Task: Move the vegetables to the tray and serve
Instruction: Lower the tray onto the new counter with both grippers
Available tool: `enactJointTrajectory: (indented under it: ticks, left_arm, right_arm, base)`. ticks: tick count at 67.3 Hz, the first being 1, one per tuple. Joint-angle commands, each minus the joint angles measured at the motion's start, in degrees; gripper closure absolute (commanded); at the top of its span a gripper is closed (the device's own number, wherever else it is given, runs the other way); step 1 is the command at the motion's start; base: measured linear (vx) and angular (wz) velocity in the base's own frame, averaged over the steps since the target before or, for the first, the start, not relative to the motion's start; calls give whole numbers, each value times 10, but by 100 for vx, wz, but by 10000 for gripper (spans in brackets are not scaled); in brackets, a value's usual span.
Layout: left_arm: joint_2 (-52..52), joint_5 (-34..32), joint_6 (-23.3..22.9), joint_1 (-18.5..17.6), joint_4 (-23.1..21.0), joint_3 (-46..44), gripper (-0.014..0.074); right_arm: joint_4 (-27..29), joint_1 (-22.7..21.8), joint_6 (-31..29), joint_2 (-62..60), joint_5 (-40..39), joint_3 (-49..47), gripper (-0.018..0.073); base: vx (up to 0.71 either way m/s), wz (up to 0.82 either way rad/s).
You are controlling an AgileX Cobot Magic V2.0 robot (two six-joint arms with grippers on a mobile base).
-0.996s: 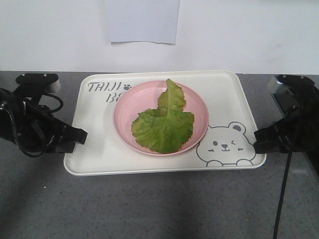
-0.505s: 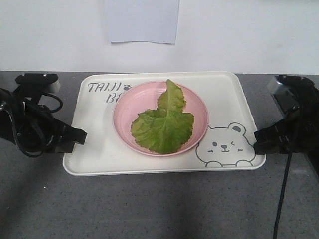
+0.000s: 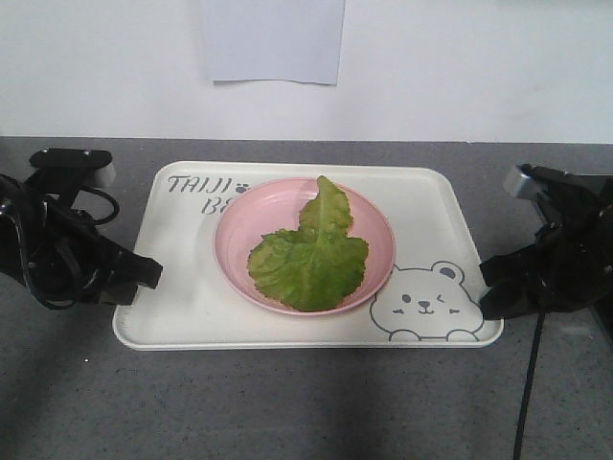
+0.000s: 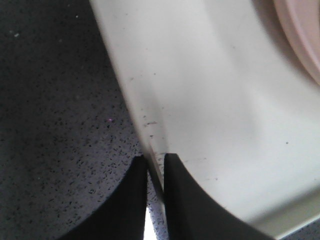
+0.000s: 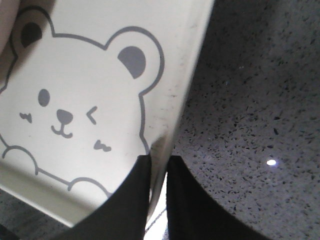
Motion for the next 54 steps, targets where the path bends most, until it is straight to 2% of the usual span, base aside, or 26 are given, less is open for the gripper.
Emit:
enactJointTrajectory:
  ticks: [1, 22, 39, 54]
  left_arm:
    - [-5, -20, 11, -6, -24, -16, 603]
    - [52, -11, -5, -6, 2, -16, 603]
    - [81, 22, -5, -6, 1, -16, 603]
    - [82, 25, -5, -6, -3, -17, 597]
  right_arm:
    - [63, 4, -10, -1, 21, -14, 564]
    - [53, 4, -4, 46, 32, -14, 564]
    - [8, 4, 20, 68, 61, -14, 561]
    - [7, 4, 24, 68, 80, -14, 533]
  base:
    - [0, 0]
    - [0, 0]
    - [0, 0]
    - [0, 0]
